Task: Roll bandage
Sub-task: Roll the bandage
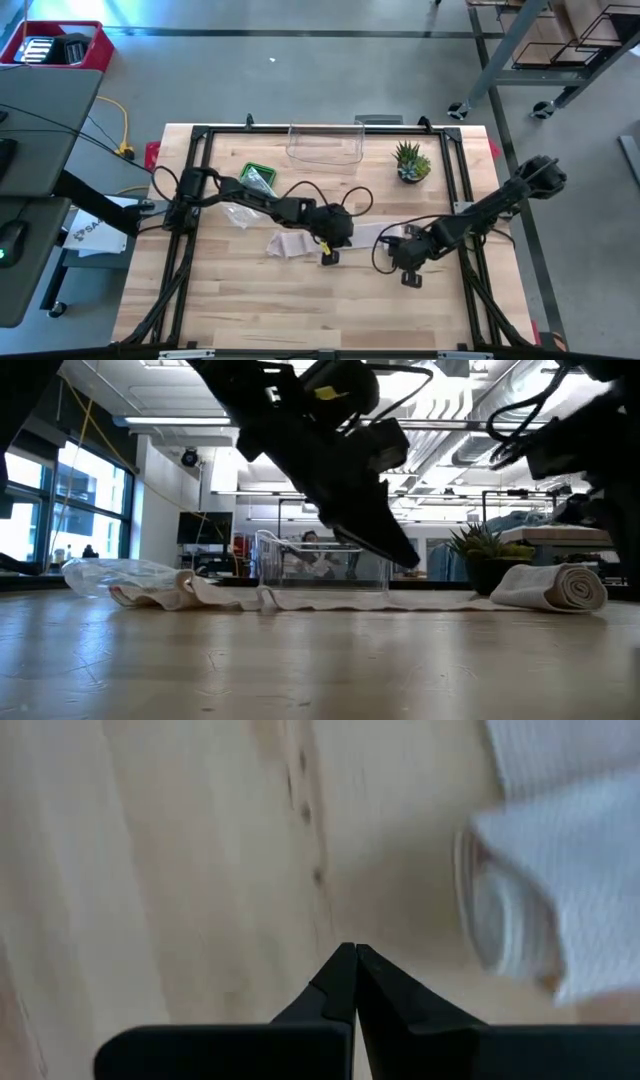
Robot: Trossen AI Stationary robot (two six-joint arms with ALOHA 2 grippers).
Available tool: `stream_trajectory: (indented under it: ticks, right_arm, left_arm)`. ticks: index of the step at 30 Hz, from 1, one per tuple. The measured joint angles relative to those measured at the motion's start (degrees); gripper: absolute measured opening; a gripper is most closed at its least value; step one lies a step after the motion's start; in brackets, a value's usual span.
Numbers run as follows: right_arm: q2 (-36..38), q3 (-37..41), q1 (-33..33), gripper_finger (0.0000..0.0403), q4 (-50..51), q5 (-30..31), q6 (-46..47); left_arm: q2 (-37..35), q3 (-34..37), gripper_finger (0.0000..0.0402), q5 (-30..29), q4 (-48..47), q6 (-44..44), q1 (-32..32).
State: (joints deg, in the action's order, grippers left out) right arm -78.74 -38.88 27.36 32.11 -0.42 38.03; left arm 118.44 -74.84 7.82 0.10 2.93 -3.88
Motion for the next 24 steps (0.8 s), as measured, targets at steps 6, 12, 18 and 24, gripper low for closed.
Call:
stream_trajectory:
  ticks: [6, 12, 18, 24]
  right_arm:
    - [0.0, 0.2, -1.0, 0.0000, -1.1, 4.1, -4.4]
    - [0.0, 0.1, -1.9, 0.0000, -2.8, 3.9, -3.5]
    - [0.0, 0.1, -1.9, 0.0000, -3.2, 4.6, -3.5]
    - [-0.4, 0.4, -2.0, 0.0000, -2.3, 5.8, -3.1]
  left_arm:
    - [4.6, -4.9, 0.0000, -0.6, -2.7, 2.9, 0.0]
    - [5.8, -8.4, 0.0000, -6.8, -2.3, 4.2, 0.0]
    - [6.7, -8.3, 0.0000, -10.3, -4.0, -0.9, 0.0]
    - [8.3, -8.3, 0.0000, -10.1, -4.3, 3.3, 0.0]
